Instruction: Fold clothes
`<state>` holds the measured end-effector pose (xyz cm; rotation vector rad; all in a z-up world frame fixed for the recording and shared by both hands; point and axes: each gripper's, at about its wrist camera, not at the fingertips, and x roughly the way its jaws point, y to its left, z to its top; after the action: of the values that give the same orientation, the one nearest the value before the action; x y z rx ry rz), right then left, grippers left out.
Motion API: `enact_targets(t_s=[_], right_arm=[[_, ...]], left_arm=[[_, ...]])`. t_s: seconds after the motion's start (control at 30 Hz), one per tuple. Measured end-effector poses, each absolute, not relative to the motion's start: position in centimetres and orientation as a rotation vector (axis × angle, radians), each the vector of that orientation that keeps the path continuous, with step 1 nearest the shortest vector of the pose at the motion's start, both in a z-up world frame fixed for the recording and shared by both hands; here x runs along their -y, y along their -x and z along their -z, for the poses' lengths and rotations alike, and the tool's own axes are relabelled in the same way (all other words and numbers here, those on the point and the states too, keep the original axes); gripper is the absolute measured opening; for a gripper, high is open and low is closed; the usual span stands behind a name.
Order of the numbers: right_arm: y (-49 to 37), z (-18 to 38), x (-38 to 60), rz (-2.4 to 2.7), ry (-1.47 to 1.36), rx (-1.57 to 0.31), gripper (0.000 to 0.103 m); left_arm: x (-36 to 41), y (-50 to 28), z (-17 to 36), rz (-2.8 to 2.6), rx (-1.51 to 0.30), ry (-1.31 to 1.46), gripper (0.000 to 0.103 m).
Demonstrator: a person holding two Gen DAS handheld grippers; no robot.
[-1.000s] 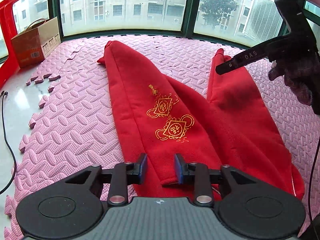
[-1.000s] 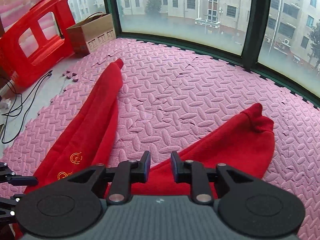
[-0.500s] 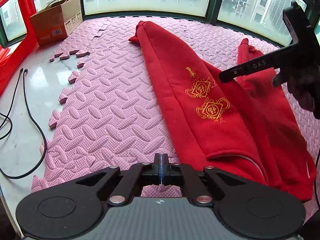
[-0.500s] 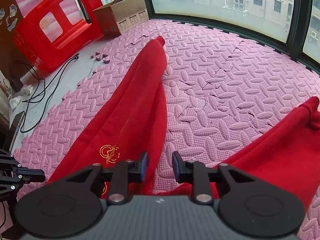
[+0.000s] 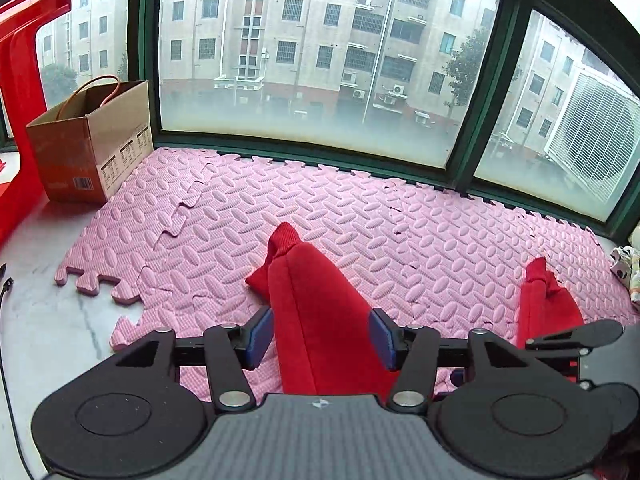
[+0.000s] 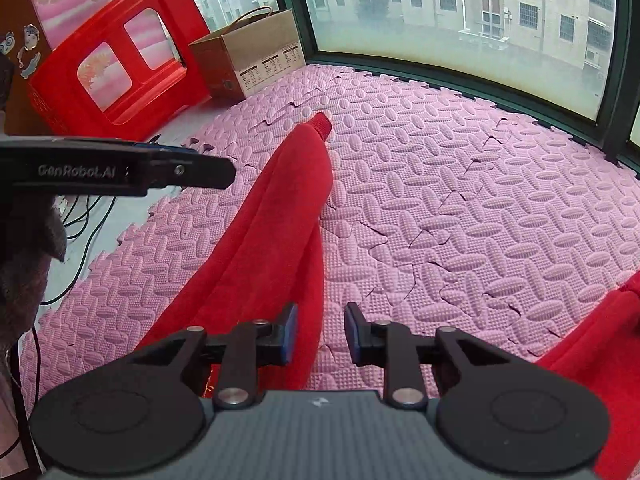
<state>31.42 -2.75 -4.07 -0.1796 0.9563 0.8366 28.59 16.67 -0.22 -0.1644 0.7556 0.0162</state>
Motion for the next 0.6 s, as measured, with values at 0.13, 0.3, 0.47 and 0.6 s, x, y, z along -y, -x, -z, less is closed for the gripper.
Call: enact_targets(t_s=[0.13, 0.3, 0.47, 0.6], right_arm=[[-32.3, 4.6, 1.4, -0.861, 0.174, -0.951, 0.025], [-32.5, 4.9, -0.5, -0.900, 0.194, -0.934, 0.025], [-32.1, 4.8, -2.0, -0.956, 0.209, -0.914, 0.029], [-32.1, 4.1, -2.4, -0.994, 0.175, -0.895, 0.035]], left_arm=[[-17.9, -33.4, 1.1, -0.056, -0.786, 0.209, 0.071], [-19.2, -36.1, 2.9, -0.079, -0.838, 0.241, 0.073], [-20.5, -35.2, 4.1, -0.083, -0.898, 0.180, 0.021], [-22.4, -33.5, 4.9, -0.107, -0.906, 0.162, 0.016]])
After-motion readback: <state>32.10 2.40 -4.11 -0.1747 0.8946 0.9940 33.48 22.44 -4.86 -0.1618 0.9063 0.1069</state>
